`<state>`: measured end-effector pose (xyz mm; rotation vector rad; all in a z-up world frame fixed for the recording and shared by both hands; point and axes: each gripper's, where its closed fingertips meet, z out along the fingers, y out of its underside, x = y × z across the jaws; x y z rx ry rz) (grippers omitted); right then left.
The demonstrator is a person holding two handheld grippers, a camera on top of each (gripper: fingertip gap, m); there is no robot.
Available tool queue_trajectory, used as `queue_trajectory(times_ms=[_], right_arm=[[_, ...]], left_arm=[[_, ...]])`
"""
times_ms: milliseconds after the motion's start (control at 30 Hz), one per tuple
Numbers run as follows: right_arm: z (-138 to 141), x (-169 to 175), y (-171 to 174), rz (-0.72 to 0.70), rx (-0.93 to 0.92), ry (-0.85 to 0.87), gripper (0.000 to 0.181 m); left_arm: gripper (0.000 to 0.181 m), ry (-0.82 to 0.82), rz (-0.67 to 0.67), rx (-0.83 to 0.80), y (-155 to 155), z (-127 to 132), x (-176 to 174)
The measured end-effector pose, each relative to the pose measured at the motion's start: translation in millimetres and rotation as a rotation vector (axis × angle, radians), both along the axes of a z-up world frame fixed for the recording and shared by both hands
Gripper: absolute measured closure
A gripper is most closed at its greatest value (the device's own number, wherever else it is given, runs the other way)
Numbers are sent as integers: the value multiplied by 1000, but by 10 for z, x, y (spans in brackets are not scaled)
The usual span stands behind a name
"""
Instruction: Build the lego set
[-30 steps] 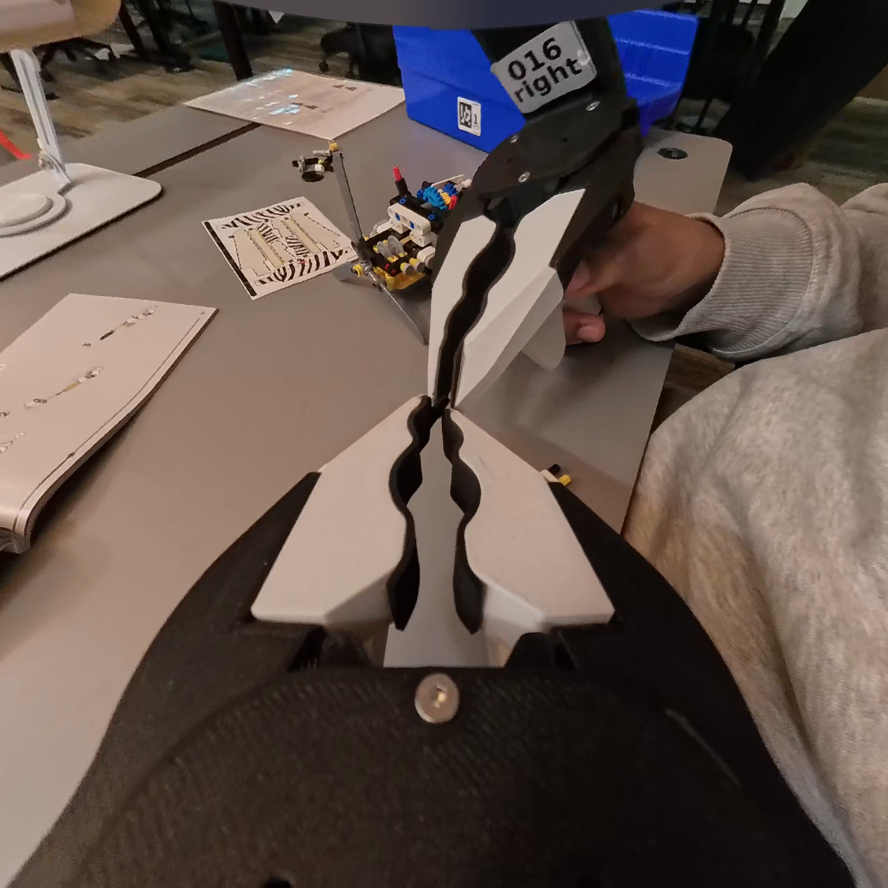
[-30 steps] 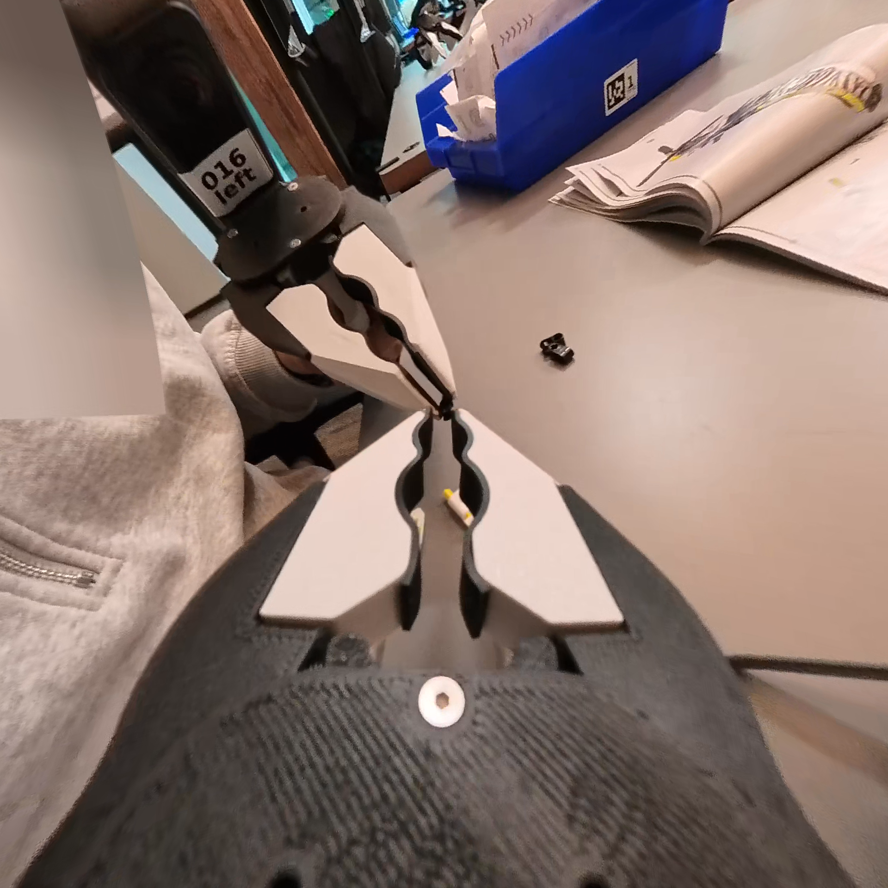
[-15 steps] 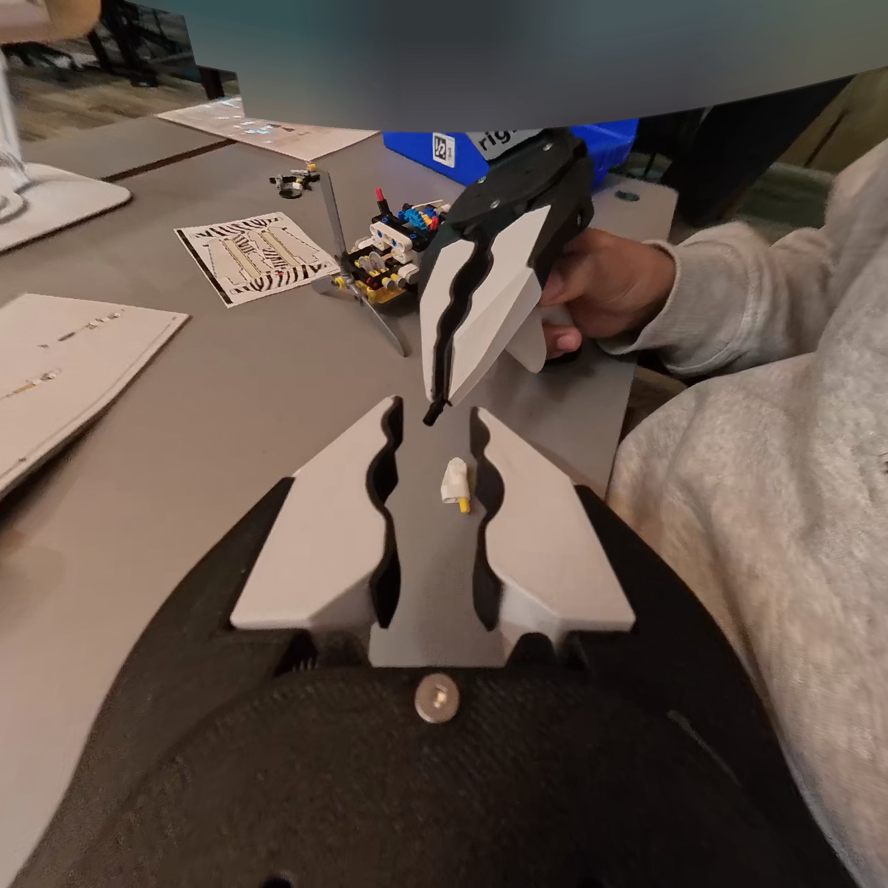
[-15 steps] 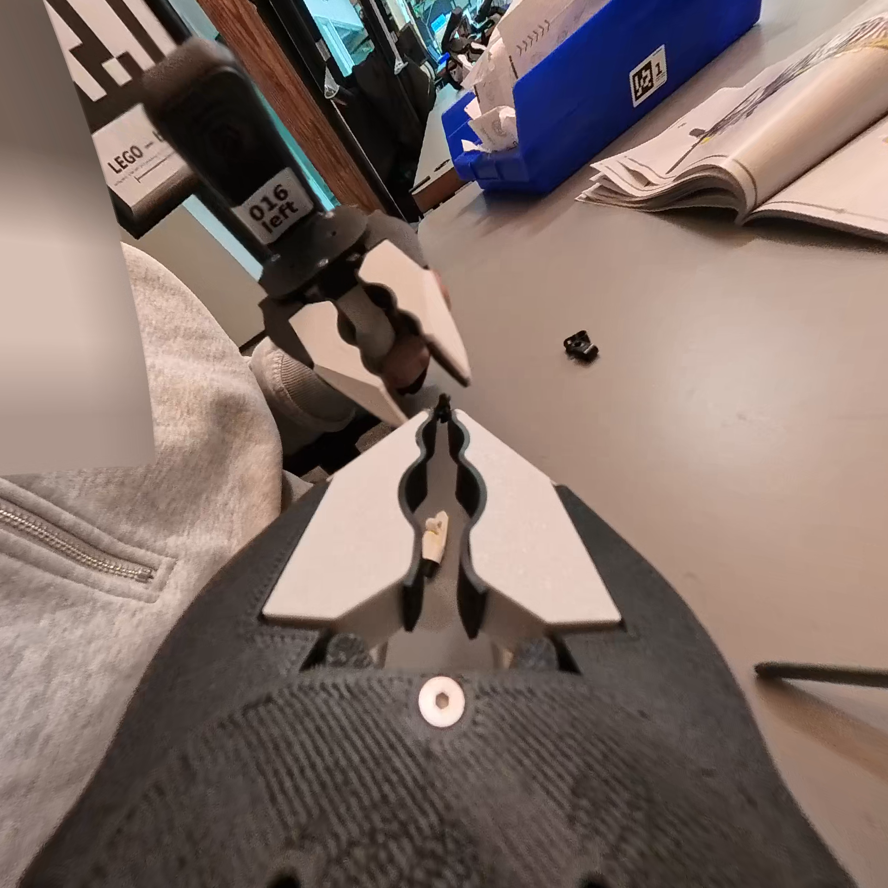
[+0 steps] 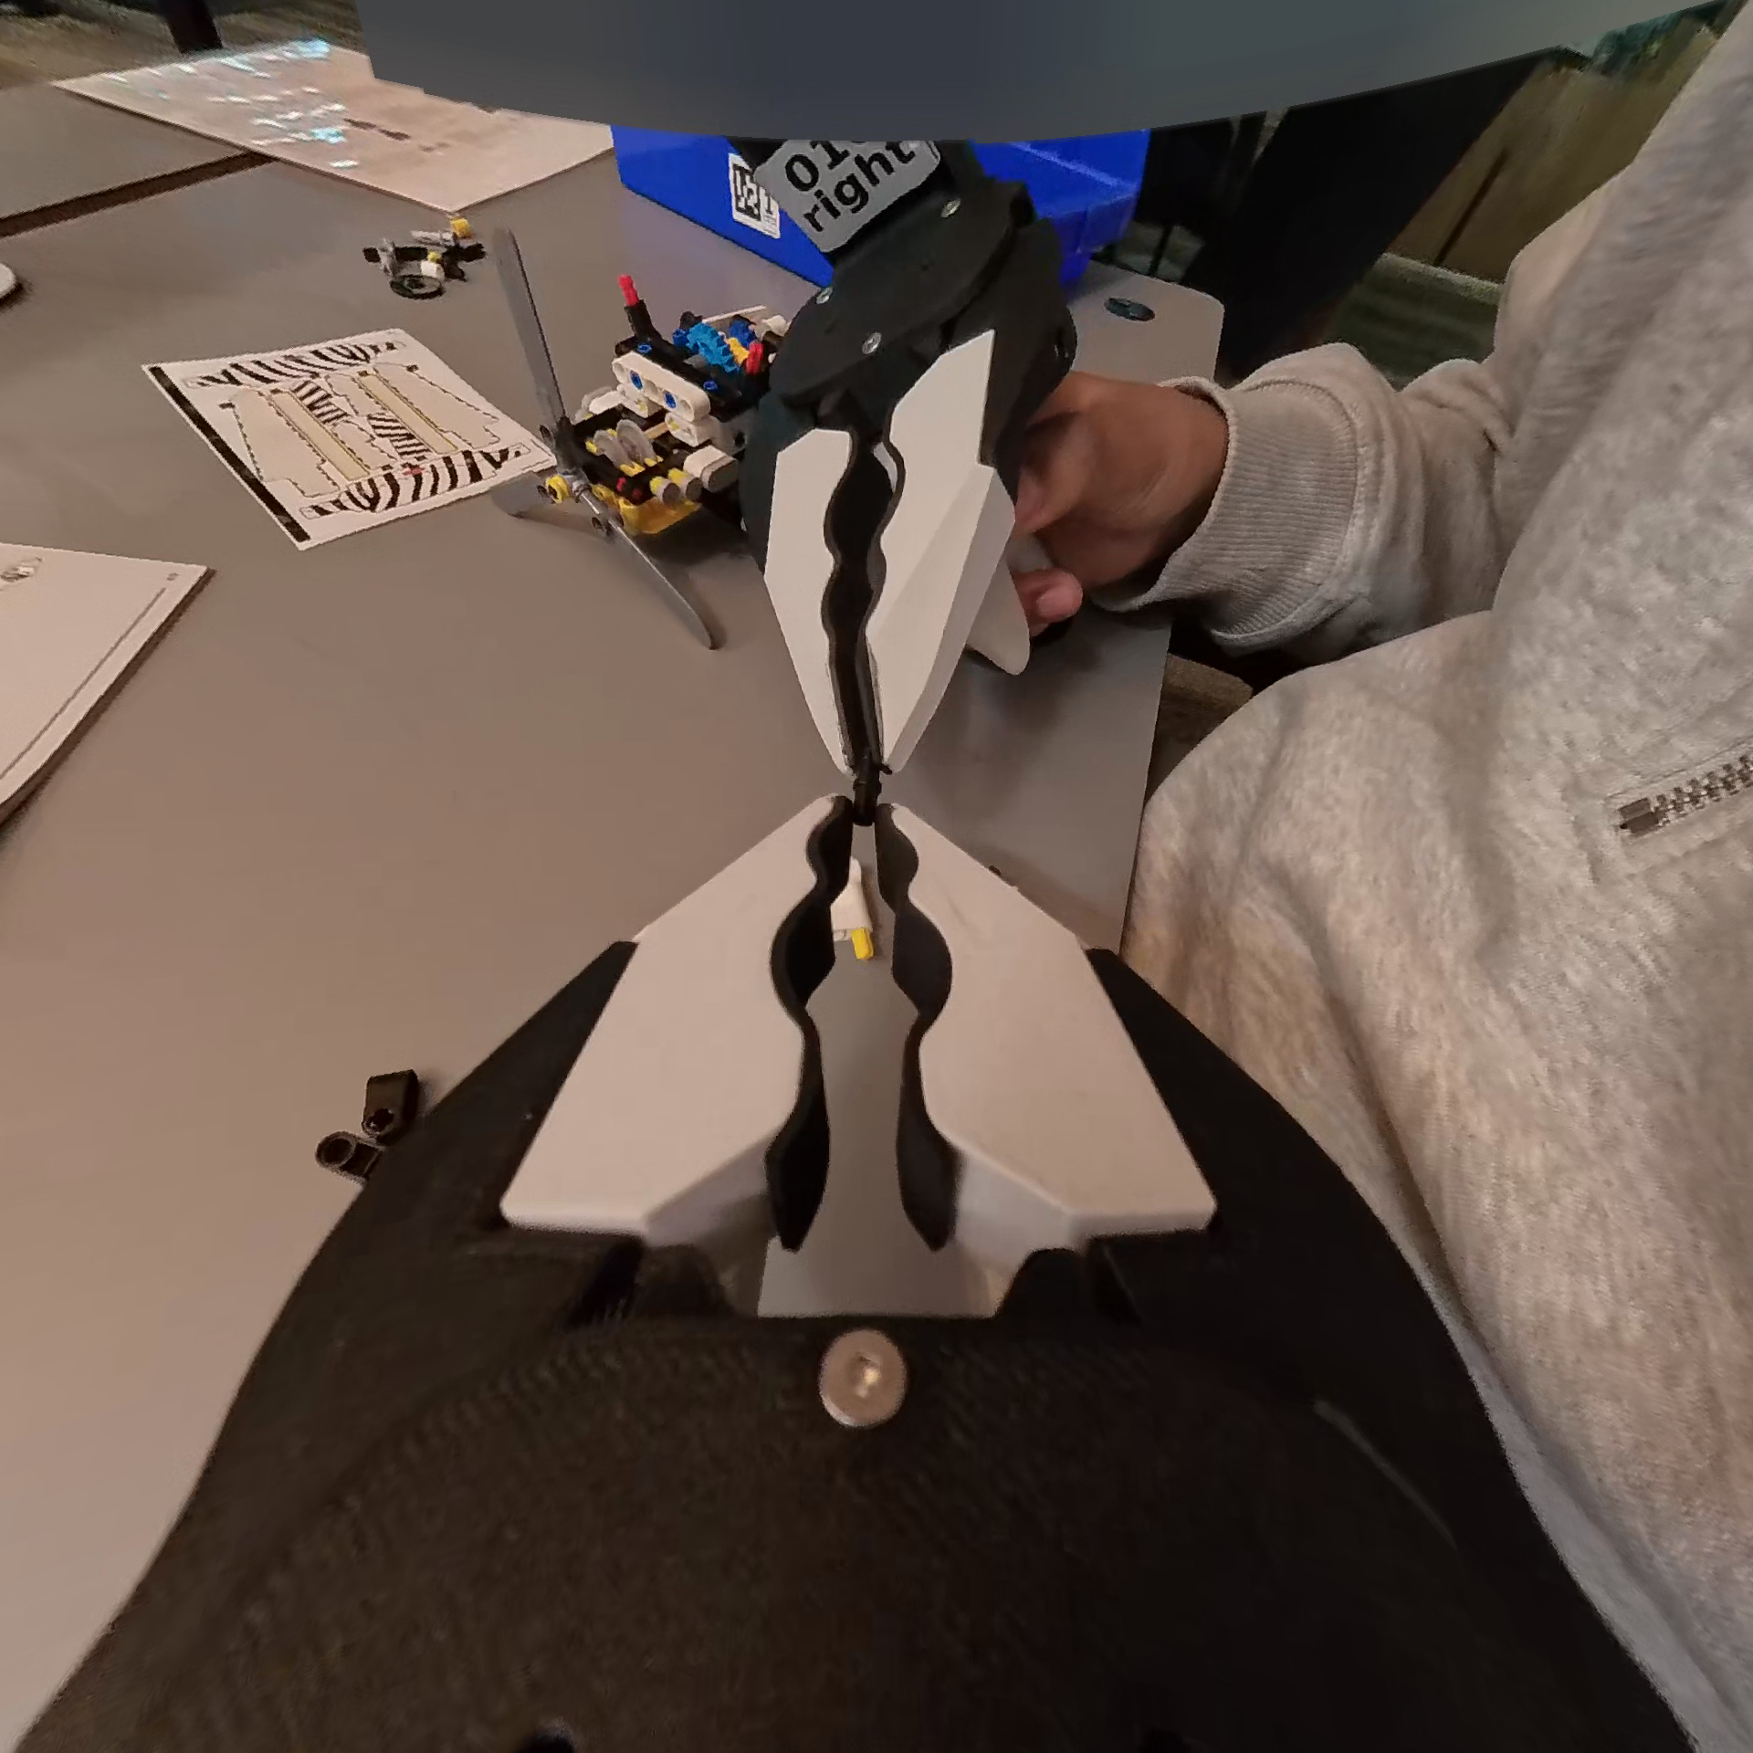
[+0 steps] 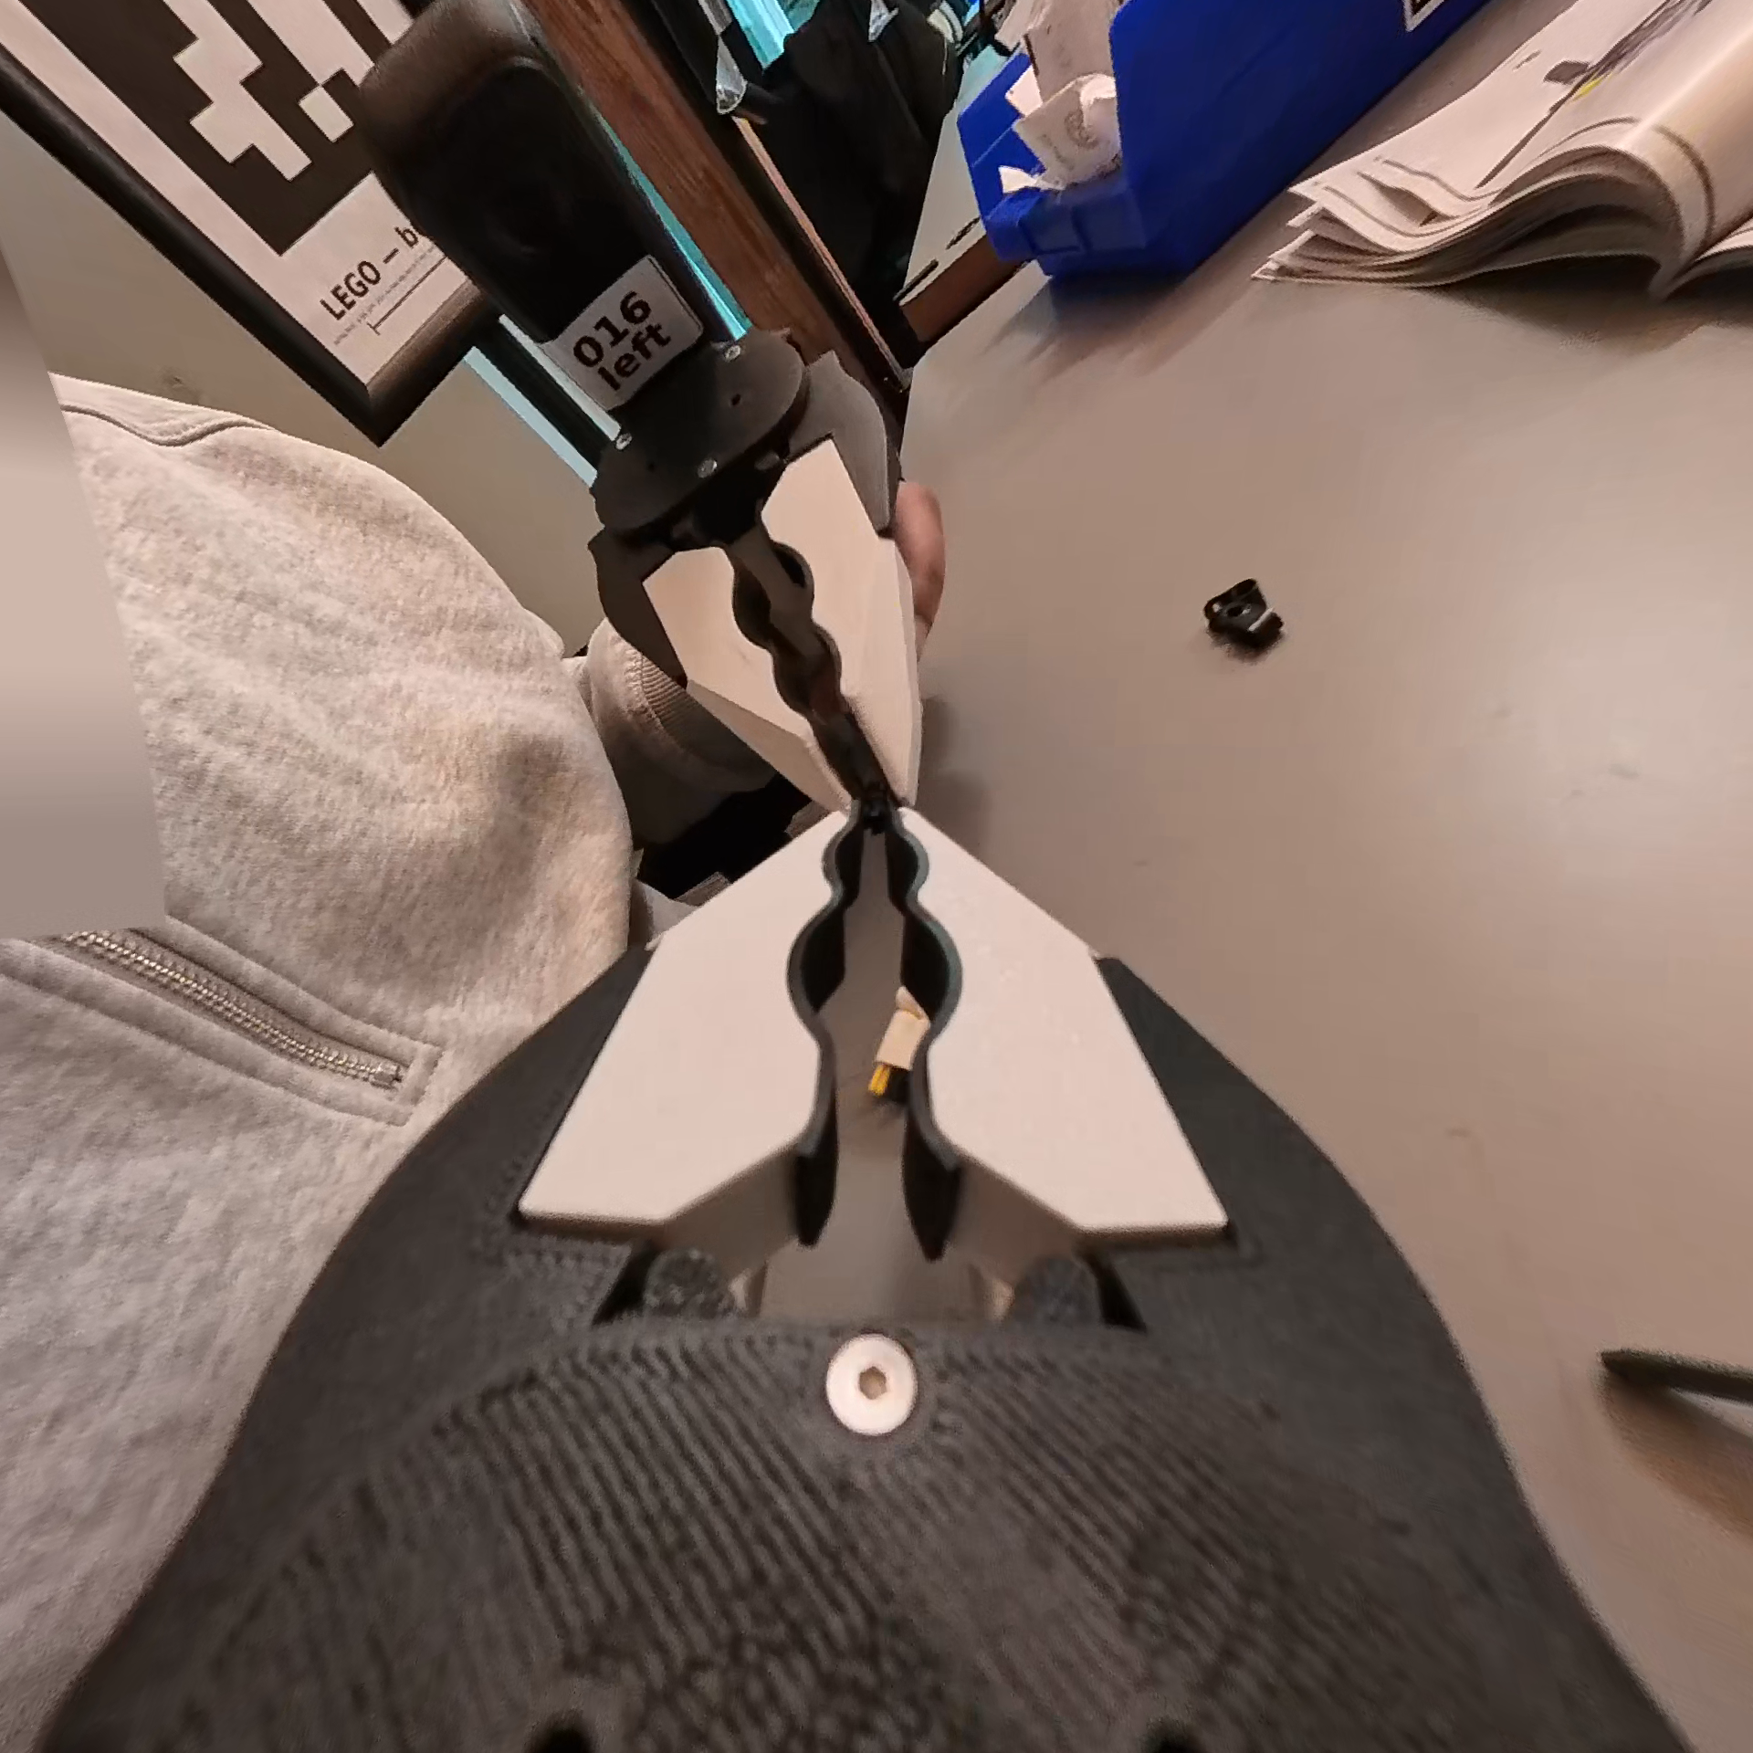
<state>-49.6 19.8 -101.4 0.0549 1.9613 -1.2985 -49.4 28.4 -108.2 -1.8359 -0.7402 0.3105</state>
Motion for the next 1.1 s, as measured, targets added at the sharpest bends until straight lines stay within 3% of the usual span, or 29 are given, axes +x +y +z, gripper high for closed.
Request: queue_trajectory(times_ms=[667,767,933,1100], right_arm=[[-26,28,14,23,17,15,179],[-22,-7,16,4,7,50,168],[-151,-71,82,-4,31,283,158],[-587,-127,104,56,176,664,156]], left_arm=[[179,3,-22,-15,10,-9,30],[179,-32,5,-35,-42,-56,12],[179,-258,38,-94,-196,-365,130],[180,-364,49,-82,-187,-501,162]])
